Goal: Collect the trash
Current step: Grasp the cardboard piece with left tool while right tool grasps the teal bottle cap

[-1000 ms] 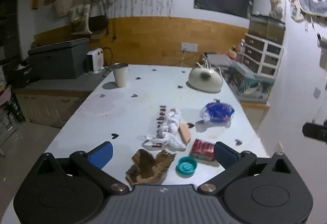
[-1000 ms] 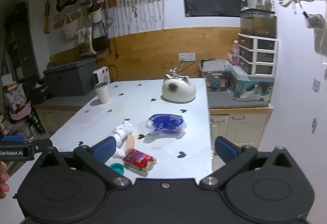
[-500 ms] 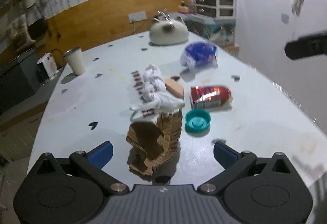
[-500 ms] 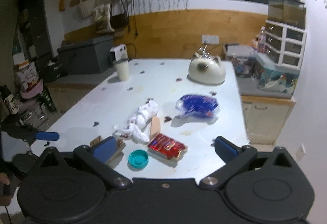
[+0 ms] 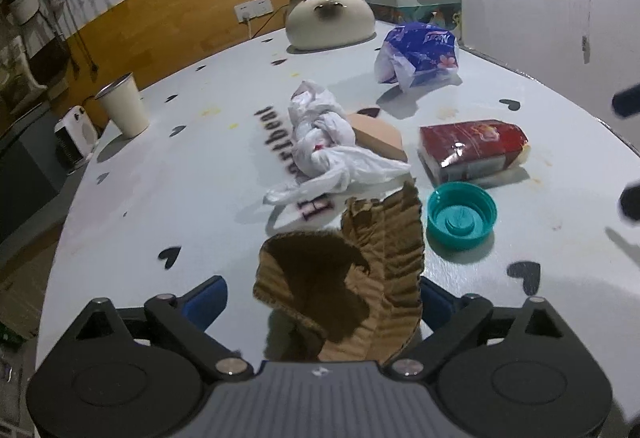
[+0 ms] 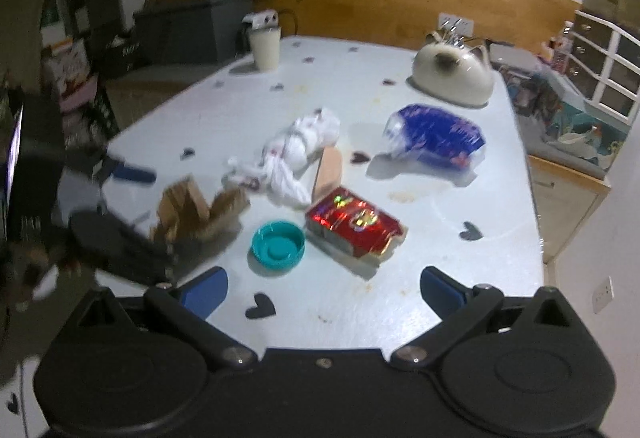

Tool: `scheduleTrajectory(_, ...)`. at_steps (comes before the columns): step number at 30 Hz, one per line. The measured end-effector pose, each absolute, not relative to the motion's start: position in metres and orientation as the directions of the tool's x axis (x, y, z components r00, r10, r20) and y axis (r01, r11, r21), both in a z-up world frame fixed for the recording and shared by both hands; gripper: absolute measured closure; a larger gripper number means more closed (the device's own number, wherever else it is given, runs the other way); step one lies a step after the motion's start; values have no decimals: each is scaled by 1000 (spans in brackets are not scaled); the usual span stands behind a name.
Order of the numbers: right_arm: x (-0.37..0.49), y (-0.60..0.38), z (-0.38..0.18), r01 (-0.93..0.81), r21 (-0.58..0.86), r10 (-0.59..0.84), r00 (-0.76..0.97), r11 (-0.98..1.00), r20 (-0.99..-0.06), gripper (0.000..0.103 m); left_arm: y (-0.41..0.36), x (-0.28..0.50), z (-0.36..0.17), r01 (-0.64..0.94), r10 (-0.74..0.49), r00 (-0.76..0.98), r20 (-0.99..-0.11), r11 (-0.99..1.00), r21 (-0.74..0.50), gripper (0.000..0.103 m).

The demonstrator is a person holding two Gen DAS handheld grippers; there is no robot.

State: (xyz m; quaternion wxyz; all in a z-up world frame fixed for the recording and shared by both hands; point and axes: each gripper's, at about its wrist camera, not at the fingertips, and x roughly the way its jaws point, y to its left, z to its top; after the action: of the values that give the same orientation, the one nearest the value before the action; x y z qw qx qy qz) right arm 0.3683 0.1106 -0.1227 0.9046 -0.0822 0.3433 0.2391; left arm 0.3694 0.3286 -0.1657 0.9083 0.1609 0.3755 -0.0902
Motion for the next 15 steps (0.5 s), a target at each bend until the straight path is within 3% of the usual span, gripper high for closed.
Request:
scheduleTrajectory(5, 383, 124, -143, -520, 17, 384, 608, 854, -695, 0, 334, 382, -171, 293, -81, 671, -737, 942, 164, 21)
scheduleTrajectory(15, 418, 167, -172, -604, -2, 415, 549, 797, -726, 23, 350, 392, -163, 202, -109, 672, -733, 979, 40, 39)
